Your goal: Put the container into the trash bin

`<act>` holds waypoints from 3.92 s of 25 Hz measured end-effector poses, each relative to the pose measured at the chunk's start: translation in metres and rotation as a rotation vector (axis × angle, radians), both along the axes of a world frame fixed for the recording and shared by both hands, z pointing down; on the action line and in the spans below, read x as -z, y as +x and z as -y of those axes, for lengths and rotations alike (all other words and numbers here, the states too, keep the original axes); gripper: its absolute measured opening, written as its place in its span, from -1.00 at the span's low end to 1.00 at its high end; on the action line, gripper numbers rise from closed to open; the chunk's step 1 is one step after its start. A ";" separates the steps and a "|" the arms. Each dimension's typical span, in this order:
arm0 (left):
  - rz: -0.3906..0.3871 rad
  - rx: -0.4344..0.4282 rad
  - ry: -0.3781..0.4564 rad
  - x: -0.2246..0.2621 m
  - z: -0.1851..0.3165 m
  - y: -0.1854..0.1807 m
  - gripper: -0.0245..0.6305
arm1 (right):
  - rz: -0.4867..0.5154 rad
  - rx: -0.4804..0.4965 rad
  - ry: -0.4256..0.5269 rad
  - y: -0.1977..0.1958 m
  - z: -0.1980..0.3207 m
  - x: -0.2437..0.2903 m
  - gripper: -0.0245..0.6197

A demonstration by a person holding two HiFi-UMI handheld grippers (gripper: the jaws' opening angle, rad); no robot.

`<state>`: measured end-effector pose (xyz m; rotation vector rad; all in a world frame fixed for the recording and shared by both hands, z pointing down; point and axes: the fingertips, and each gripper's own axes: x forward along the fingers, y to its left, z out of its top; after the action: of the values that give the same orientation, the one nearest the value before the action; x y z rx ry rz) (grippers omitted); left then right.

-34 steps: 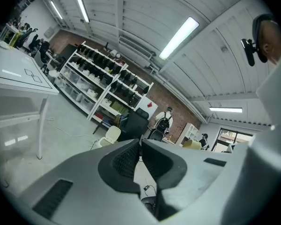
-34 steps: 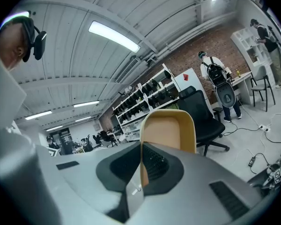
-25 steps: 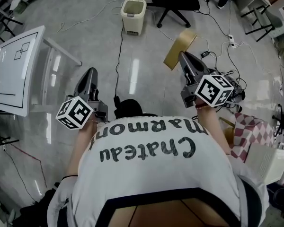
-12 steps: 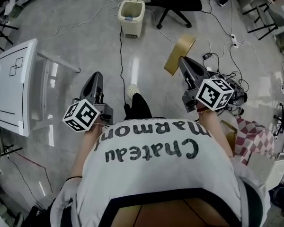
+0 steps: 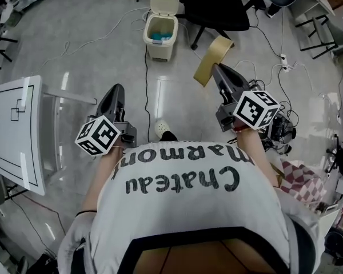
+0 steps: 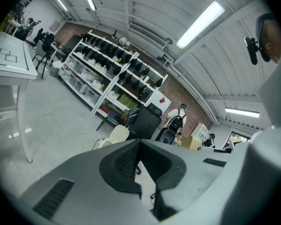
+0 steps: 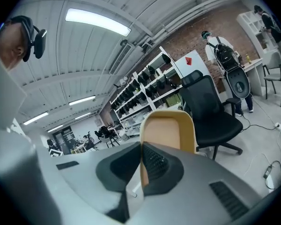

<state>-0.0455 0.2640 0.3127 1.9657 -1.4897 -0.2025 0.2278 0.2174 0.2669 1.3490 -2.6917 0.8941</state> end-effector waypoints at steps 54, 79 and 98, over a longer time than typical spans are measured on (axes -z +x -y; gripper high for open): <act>0.086 0.311 -0.104 -0.064 0.349 -0.150 -0.85 | -0.050 0.274 -0.307 -0.180 0.467 -0.145 -0.82; 0.072 0.209 -0.511 -0.224 0.345 -0.133 -0.85 | -0.379 0.372 -0.656 -0.208 0.480 -0.439 -0.82; 0.039 0.148 -0.620 -0.265 0.344 -0.102 -0.85 | -0.513 0.395 -0.749 -0.178 0.481 -0.538 -0.82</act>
<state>-0.1471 -0.0804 0.5780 1.3723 -1.4953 0.2173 0.0501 -0.2636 0.8053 0.7159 -1.8378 1.1353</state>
